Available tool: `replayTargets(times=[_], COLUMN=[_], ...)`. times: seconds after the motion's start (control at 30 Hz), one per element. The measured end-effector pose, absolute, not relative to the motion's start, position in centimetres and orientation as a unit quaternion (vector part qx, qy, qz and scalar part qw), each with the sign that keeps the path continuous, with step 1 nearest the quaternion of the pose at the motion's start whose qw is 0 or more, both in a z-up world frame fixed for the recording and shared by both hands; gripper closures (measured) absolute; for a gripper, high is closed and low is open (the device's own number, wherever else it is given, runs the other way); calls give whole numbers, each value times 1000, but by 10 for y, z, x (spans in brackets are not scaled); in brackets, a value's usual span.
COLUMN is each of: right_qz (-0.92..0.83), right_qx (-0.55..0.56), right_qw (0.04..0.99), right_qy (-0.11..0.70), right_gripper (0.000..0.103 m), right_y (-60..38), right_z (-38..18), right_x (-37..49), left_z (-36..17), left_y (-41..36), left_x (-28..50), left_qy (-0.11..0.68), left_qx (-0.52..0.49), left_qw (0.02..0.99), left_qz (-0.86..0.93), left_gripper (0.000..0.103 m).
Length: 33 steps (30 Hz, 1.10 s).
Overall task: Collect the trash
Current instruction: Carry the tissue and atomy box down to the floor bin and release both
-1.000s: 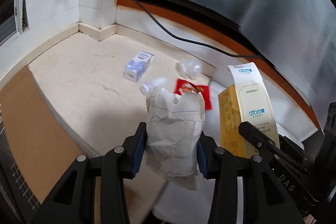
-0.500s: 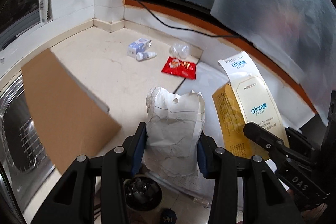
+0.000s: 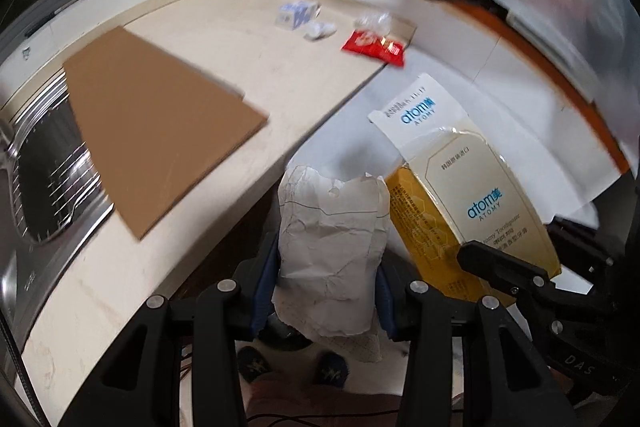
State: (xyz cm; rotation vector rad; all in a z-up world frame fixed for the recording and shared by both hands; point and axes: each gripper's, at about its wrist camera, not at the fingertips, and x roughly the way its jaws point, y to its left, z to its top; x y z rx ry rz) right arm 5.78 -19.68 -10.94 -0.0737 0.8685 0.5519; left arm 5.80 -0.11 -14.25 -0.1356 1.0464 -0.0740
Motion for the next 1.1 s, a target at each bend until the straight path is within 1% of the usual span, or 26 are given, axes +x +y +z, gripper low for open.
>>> replayTargets(times=[0.23, 0.37, 0.53, 0.57, 0.8, 0.87, 1.0, 1.1], right_qz=[305, 303, 277, 264, 219, 208, 186, 181], right_qx=[-99, -107, -111, -115, -104, -98, -101, -109], right_qw=[833, 817, 793, 785, 762, 755, 756, 763], right_qy=[451, 478, 531, 548, 601, 614, 619, 610], right_gripper=[76, 76, 76, 76, 74, 73, 69, 61], right_y=[-157, -145, -134, -131, -127, -128, -129, -127], right_z=[-163, -193, -255, -275, -369, -396, -429, -443], right_x=[30, 29, 32, 34, 53, 62, 82, 91], left_z=[-201, -240, -292, -301, -380, -400, -431, -441], left_y=[13, 21, 33, 34, 42, 43, 44, 43], left_x=[32, 22, 20, 21, 33, 40, 53, 60], left_qy=[547, 564, 577, 577, 580, 584, 592, 594], left_qx=[-51, -45, -42, -38, -18, -16, -9, -1], left_qw=[835, 824, 815, 815, 812, 808, 801, 800], left_qz=[-26, -25, -35, -37, -64, -71, -82, -86], left_gripper=[62, 61, 61, 61, 61, 61, 59, 57])
